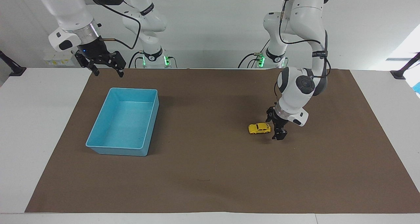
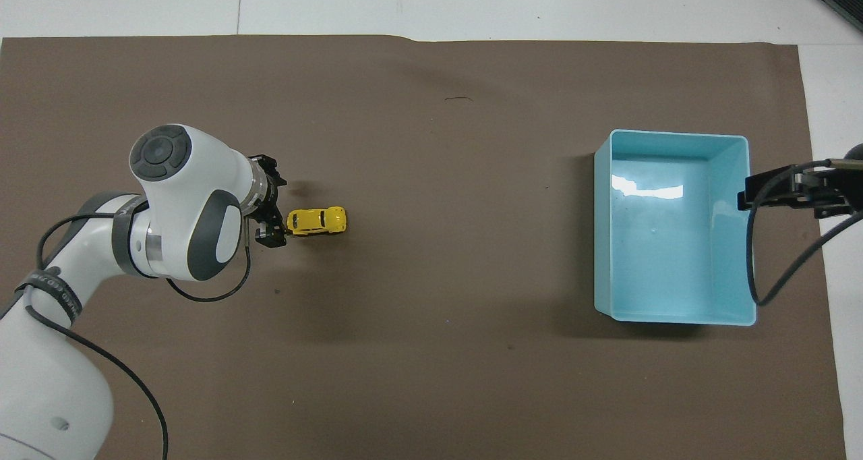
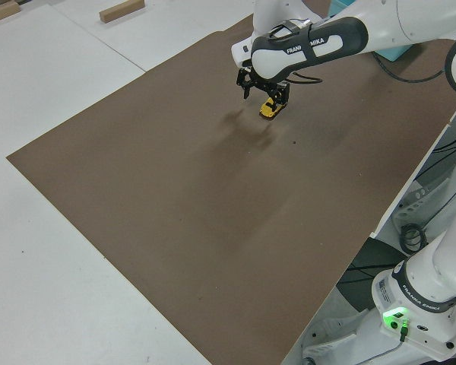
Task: Wind up and store yellow beetle car
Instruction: 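Release the car from the left gripper so it rolls toward the box, then retract the left gripper while the right gripper reaches toward the car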
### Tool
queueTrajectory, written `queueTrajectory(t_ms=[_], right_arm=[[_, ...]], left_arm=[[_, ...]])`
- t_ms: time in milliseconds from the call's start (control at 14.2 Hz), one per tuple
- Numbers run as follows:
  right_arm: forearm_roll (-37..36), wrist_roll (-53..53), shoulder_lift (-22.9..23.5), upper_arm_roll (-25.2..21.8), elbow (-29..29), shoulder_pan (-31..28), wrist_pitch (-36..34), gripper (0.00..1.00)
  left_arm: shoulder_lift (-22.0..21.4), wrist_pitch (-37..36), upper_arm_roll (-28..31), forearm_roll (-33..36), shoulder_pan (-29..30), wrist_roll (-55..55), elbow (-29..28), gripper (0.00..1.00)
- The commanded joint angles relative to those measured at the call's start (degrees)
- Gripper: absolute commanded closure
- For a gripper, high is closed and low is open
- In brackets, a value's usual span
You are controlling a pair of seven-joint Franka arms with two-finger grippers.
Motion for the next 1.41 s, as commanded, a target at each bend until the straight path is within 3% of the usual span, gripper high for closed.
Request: queueTrajectory(t_ms=[0, 984, 1335], right_arm=[[0.6, 0.9, -1.1, 0.3, -0.9, -0.7, -0.5, 0.00], [0.7, 0.9, -1.1, 0.3, -0.9, -0.7, -0.5, 0.00], [0.5, 0.0, -1.7, 0.4, -2.3, -0.6, 0.3, 0.00]], left_arm=[[-0.7, -2.6, -0.4, 0.6, 0.7, 0.3, 1.1, 0.00], [-0.6, -2.4, -0.3, 0.6, 0.8, 0.9, 2.5, 0.00], [-1.5, -4.4, -0.3, 0.6, 2.3, 0.9, 7.0, 0.00]])
